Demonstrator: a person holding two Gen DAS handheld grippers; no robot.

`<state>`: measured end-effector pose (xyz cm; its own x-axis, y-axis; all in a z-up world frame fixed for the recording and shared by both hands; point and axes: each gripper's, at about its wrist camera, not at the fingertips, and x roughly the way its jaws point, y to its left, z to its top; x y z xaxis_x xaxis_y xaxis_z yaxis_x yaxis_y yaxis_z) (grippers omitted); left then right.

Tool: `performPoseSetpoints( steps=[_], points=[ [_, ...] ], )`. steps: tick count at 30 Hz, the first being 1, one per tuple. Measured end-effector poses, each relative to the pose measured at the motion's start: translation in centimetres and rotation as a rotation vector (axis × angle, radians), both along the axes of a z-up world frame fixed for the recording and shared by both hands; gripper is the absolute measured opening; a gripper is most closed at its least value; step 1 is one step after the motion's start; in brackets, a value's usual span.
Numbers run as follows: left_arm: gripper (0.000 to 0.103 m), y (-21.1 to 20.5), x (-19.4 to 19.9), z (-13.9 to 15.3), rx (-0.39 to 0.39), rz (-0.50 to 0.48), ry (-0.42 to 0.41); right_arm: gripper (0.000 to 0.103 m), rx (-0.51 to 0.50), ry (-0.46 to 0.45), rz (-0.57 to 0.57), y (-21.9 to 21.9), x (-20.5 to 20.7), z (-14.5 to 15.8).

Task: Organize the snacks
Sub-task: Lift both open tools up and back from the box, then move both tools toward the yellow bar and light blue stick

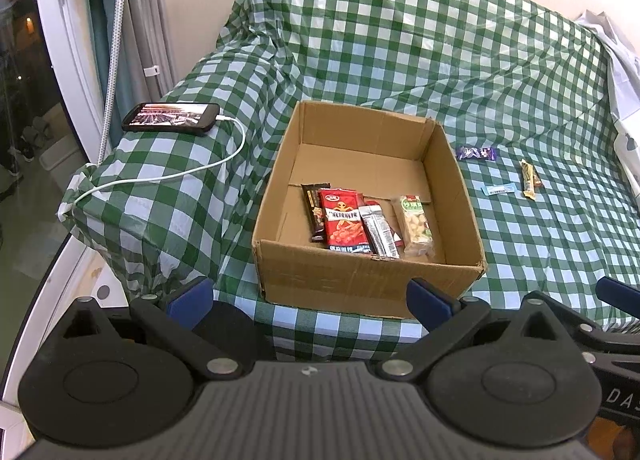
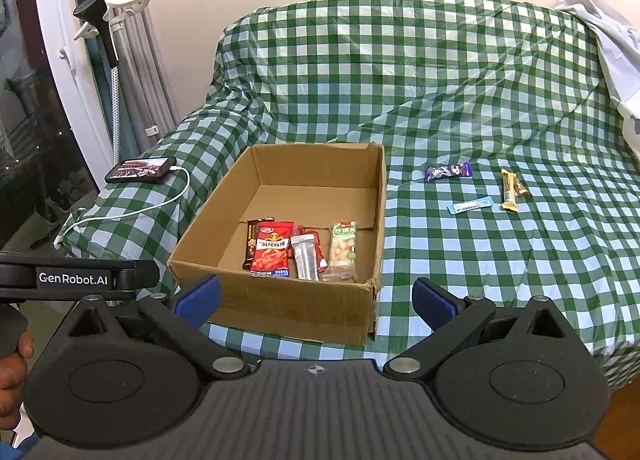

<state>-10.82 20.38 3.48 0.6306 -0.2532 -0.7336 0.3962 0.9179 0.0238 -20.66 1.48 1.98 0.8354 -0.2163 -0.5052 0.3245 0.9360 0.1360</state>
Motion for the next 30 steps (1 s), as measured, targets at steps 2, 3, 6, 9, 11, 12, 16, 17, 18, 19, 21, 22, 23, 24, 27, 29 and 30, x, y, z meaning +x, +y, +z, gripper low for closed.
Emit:
performPoseSetpoints(
  steps=[2, 3, 6, 9, 11, 12, 16, 17, 18, 19, 21, 22, 23, 24, 27, 29, 30],
  points=[
    [0.103, -0.1, 0.2, -0.2, 0.005, -0.001, 0.005, 0.101, 0.005, 0.004, -0.001, 0.0, 0.2, -0.1],
    [0.103, -0.2, 0.2, -0.3, 0.007, -0.001, 0.008, 0.101, 0.007, 0.006, -0.002, 0.0, 0.3, -0.2],
    [0.103, -0.3, 0.5, -0.6, 0.013, -0.002, 0.018, 0.101, 0.017, 0.015, -0.005, -0.2, 0.6, -0.4],
    [0.103, -0.5, 0.8, -0.9, 0.021, -0.002, 0.028, 0.101, 0.026, 0.024, -0.008, -0.4, 1.0, -0.6],
    [0.103, -0.7, 1.0, -1.1, 0.027, -0.002, 0.033, 0.101, 0.032, 0.03, -0.007, -0.6, 1.2, -0.8],
    [0.103, -0.8, 1.2, -1.2, 0.03, -0.002, 0.035, 0.101, 0.034, 0.033, -0.008, -0.7, 1.3, -0.9],
    [0.103, -1.5, 1.7, -1.5, 0.051, -0.009, 0.036, 0.101, 0.047, 0.043, -0.01, -1.3, 1.7, -1.3],
    [0.103, -1.6, 1.8, -1.5, 0.058, -0.011, 0.033, 0.101, 0.05, 0.044, -0.011, -1.5, 1.8, -1.4],
    [0.103, -1.9, 2.0, -1.5, 0.066, -0.015, 0.029, 0.101, 0.053, 0.045, -0.013, -1.6, 1.9, -1.5],
    [0.103, -2.2, 2.1, -1.6, 0.073, -0.018, 0.026, 0.101, 0.056, 0.044, -0.015, -1.8, 2.0, -1.6],
    [0.103, -2.8, 2.3, -1.6, 0.082, -0.027, 0.024, 0.101, 0.061, 0.045, -0.018, -2.0, 2.1, -1.7],
    [0.103, -3.2, 2.5, -1.6, 0.086, -0.032, 0.025, 0.101, 0.064, 0.045, -0.02, -2.3, 2.1, -1.8],
    [0.103, -3.5, 2.6, -1.6, 0.089, -0.037, 0.026, 0.101, 0.068, 0.046, -0.023, -2.6, 2.2, -1.9],
    [0.103, -4.0, 2.8, -1.7, 0.092, -0.044, 0.027, 0.101, 0.071, 0.046, -0.026, -2.8, 2.3, -1.9],
    [0.103, -5.9, 3.2, -1.8, 0.107, -0.075, 0.038, 0.101, 0.084, 0.041, -0.055, -4.1, 2.2, -2.1],
    [0.103, -7.5, 3.5, -1.9, 0.119, -0.104, 0.047, 0.101, 0.099, 0.039, -0.086, -5.2, 2.0, -2.4],
    [0.103, -8.5, 3.6, -1.9, 0.123, -0.121, 0.049, 0.101, 0.108, 0.04, -0.102, -5.9, 2.0, -2.5]
  ],
)
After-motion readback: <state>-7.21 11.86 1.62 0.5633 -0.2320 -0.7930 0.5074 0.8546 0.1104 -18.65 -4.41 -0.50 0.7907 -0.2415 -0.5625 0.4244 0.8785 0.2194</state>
